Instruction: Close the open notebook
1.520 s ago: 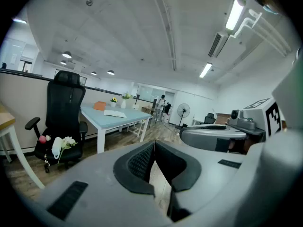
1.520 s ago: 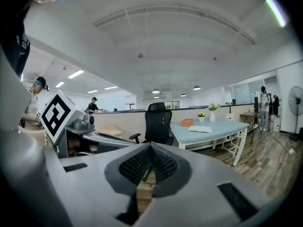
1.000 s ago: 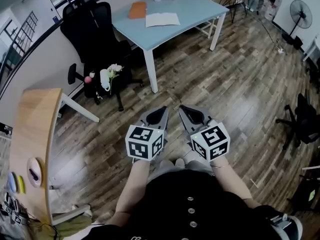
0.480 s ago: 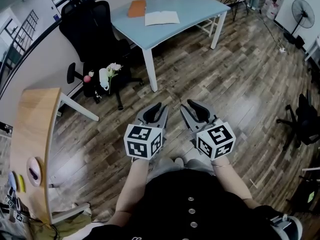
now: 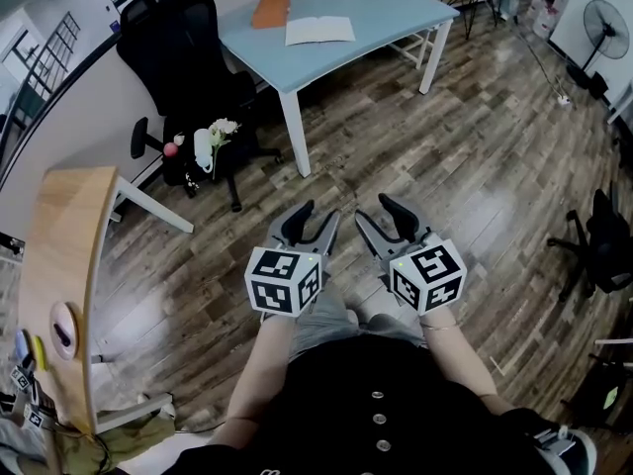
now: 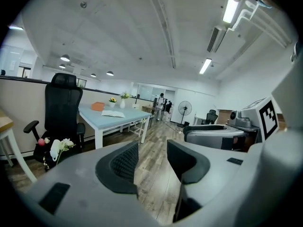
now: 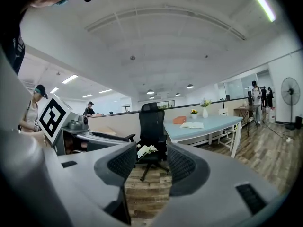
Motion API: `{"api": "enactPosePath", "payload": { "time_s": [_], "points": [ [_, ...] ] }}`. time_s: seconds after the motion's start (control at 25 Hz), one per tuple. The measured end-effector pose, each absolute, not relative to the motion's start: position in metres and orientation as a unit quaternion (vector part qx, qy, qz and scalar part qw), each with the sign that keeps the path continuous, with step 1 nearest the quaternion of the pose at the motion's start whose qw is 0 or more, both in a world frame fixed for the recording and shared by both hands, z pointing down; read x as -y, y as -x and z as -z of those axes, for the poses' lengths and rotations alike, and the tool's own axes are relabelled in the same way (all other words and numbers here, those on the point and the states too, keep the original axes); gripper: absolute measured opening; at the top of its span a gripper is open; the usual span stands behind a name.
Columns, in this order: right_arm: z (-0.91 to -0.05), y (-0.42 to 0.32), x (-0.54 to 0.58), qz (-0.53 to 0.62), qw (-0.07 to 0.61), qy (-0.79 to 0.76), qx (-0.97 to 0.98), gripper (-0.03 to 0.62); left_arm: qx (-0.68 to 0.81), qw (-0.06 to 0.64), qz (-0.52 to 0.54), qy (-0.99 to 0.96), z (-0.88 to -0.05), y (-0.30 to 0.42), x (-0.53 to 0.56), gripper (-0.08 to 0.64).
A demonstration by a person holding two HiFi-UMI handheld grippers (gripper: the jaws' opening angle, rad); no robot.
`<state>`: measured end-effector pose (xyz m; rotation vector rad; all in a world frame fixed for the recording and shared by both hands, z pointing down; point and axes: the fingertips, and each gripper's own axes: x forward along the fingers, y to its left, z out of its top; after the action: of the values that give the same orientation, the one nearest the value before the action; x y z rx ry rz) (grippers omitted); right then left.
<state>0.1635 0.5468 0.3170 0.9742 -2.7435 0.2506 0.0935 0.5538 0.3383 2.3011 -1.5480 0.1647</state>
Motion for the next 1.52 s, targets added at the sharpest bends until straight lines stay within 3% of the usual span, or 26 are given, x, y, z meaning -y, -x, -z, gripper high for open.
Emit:
{"api": "enactPosePath", "payload": {
  "time_s": [0.56, 1.52],
  "points": [
    [-0.333, -0.161, -0.498, -0.107, 0.108, -0.346, 0.926, 0.207, 0.540, 0.202, -0.069, -0.814, -0.359, -0.083, -0.508, 0.172],
    [-0.321, -0.050, -0.268, -0.088, 0.098, -0.399, 0.907, 0.195, 0.510, 0.173, -0.058, -0.840, -0.338, 0.042, -0.263, 0.172]
  ]
}}
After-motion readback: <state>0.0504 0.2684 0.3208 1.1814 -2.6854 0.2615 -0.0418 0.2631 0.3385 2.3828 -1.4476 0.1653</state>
